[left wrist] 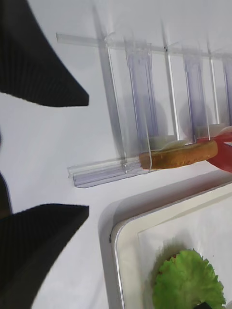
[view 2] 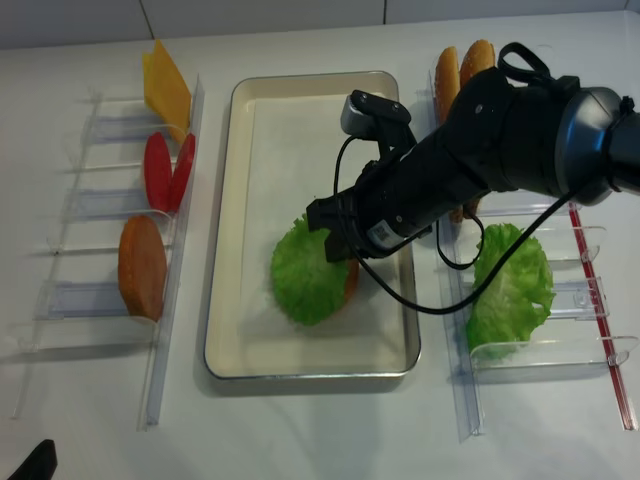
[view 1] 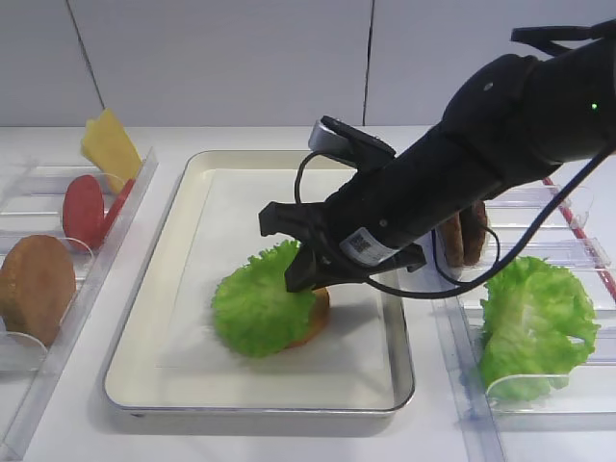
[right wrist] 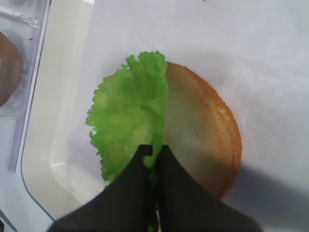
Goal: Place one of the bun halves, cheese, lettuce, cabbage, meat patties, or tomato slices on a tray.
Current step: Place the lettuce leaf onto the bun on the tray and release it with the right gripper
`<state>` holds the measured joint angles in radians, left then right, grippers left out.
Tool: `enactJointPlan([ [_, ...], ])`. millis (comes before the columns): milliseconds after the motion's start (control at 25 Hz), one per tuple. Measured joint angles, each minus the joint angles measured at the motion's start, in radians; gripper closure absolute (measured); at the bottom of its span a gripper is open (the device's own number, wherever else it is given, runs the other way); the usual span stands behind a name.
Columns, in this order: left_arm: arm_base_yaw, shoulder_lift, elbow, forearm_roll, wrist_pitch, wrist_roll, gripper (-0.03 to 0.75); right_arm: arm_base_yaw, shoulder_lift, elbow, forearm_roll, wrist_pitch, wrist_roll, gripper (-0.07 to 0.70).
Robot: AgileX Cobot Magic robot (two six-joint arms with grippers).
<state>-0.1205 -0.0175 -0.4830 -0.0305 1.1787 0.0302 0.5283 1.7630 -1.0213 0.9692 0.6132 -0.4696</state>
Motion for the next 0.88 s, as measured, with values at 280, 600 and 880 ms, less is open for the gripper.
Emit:
enactJointPlan([
  [280,0.000,0.000,0.000,0.000,0.000,0.000,0.304,0.000,-0.001,0.000,-0.002,0.000,-0.005,0.536],
  [600,0.000,0.000,0.000,0.000,0.000,0.000,0.304,0.000,-0.002,0.000,-0.011,-0.011,0.000,0.062],
  [880,0.000,0.000,0.000,0.000,0.000,0.000,0.304,-0.011,-0.084,0.000,-0.134,-0.076,0.011,0.029],
])
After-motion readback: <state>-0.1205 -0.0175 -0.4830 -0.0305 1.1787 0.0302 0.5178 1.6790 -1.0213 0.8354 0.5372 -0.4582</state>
